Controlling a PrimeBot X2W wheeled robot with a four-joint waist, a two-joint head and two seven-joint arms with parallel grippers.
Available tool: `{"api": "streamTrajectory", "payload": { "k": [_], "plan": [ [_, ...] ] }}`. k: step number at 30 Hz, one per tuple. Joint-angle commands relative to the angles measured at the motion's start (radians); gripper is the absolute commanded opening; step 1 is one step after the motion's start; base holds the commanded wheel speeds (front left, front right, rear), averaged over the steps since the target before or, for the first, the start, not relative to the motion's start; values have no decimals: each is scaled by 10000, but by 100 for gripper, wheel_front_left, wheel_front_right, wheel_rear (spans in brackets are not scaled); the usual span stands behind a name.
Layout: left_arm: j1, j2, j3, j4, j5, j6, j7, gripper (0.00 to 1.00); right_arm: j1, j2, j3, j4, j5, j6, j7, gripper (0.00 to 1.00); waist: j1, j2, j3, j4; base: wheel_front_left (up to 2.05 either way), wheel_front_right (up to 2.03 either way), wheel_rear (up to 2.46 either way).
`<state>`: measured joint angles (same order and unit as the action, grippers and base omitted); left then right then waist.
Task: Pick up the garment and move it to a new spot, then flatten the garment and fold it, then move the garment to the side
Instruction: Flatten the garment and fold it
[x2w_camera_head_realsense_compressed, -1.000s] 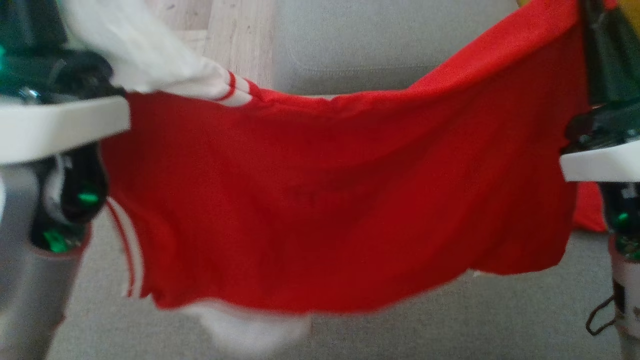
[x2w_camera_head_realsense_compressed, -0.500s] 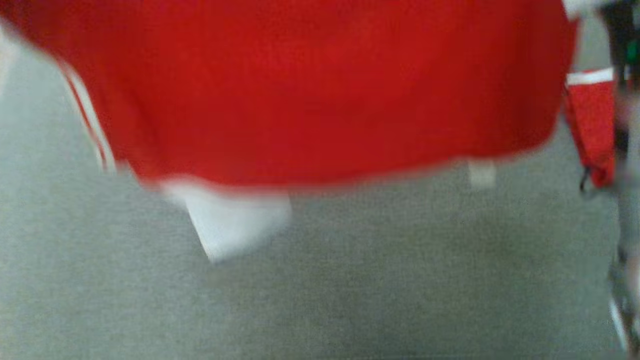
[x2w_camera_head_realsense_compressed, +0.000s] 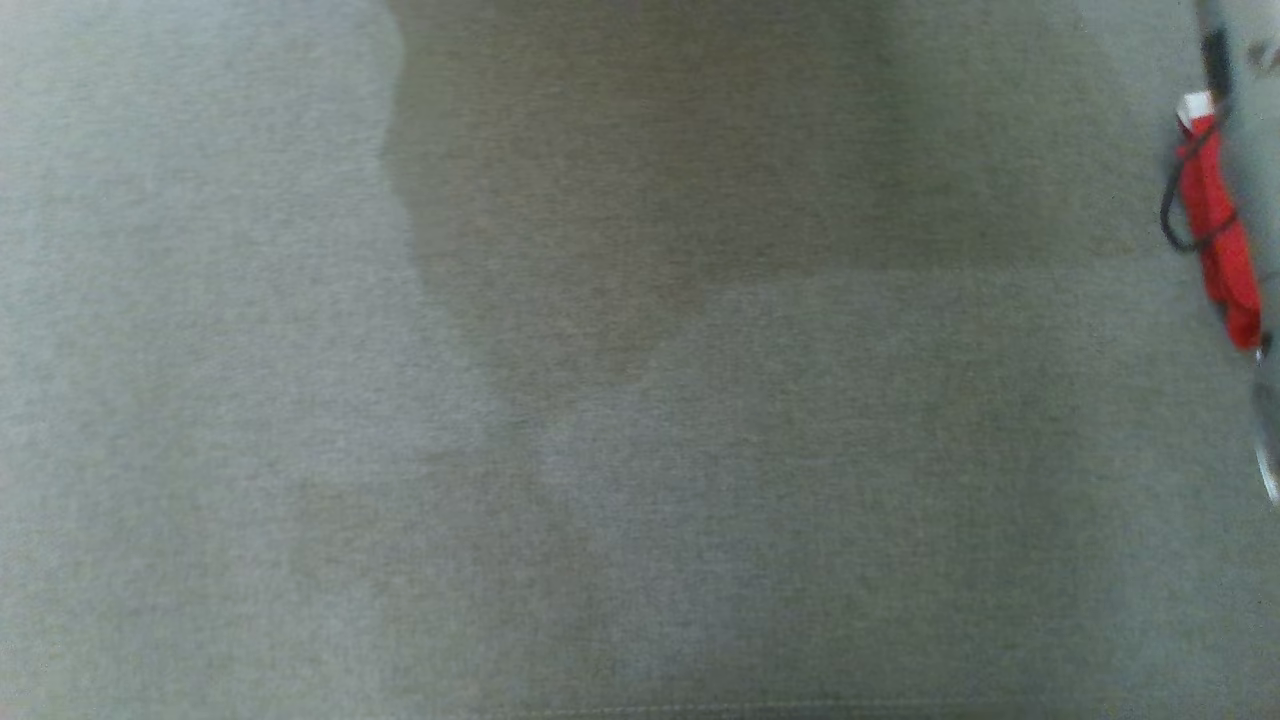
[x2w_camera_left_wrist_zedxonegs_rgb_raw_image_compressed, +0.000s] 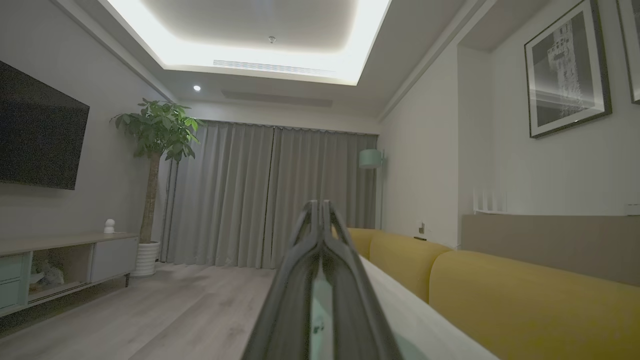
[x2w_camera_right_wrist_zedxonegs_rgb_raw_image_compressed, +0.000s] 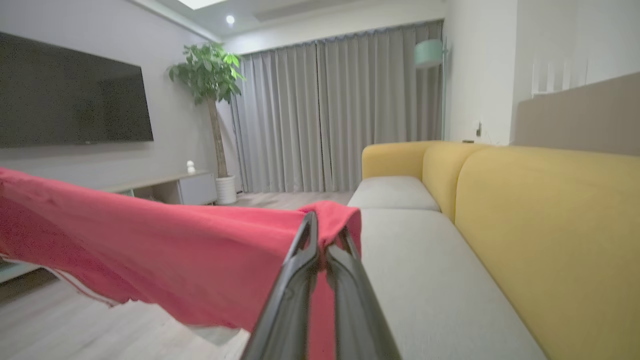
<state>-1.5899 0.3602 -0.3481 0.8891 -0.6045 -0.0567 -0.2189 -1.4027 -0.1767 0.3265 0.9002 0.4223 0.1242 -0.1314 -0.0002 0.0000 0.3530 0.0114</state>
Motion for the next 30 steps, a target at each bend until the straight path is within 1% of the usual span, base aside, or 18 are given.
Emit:
{"api": "streamTrajectory", "payload": {
  "k": [1, 2, 5, 7, 11, 15, 18, 21, 24, 27, 30],
  "plan": [
    [75, 328, -48, -61, 112, -130, -110, 0, 139, -31, 182, -6, 116, 65, -86, 0, 2, 0, -99, 182, 0, 0, 0],
    [382, 232, -156, 71, 134, -229, -176, 0, 362, -83, 314, 239, 252, 65, -81, 0, 2, 0, -143, 260, 0, 0, 0],
    [1467, 82, -242, 300, -9, -459, -325, 0, 1216, 7, 373, 891, 1171, 65, 198, 0, 2, 0, -322, 402, 0, 0, 0],
    [2324, 22, -278, 279, -98, -558, -381, 0, 1788, -131, 746, 1185, 1382, 65, 455, 0, 2, 0, -447, 511, 0, 0, 0],
    [4160, 46, -647, 86, -17, -675, -417, 0, 2874, -545, 1803, 1459, 1526, 65, 1043, 0, 2, 0, -821, 698, 0, 0, 0],
    [6053, 313, -1436, -452, 311, -723, -424, 0, 3736, -1125, 3048, 1196, 1722, 65, 1658, 0, 2, 0, -1332, 777, 0, 0, 0],
    [7458, 712, -2159, -1038, 487, -733, -375, 0, 4301, -1542, 3695, 863, 2245, 65, 2080, 0, 2, 0, -1830, 804, 0, 0, 0],
    [8667, 1239, -2521, -1782, 412, -736, -115, 0, 4807, -2063, 4498, 395, 2704, 65, 2684, 0, 2, 0, -2216, 878, 0, 0, 0],
    [9736, 1795, -2806, -2660, 371, -737, 349, 0, 5287, -2579, 5086, -53, 3313, 65, 3206, 0, 2, 0, -2643, 932, 0, 0, 0],
    [10660, 2418, -2975, -3738, 346, -600, 920, 0, 5754, -3003, 5553, -484, 3943, 65, 3688, 0, 2, 0, -3047, 959, 0, 0, 0],
    [11477, 3077, -3077, -4975, 308, -336, 1562, 0, 6230, -3353, 6069, -1019, 4507, 65, 4204, 0, 2, 0, -3398, 963, 0, 0, 0]
  ]
}}
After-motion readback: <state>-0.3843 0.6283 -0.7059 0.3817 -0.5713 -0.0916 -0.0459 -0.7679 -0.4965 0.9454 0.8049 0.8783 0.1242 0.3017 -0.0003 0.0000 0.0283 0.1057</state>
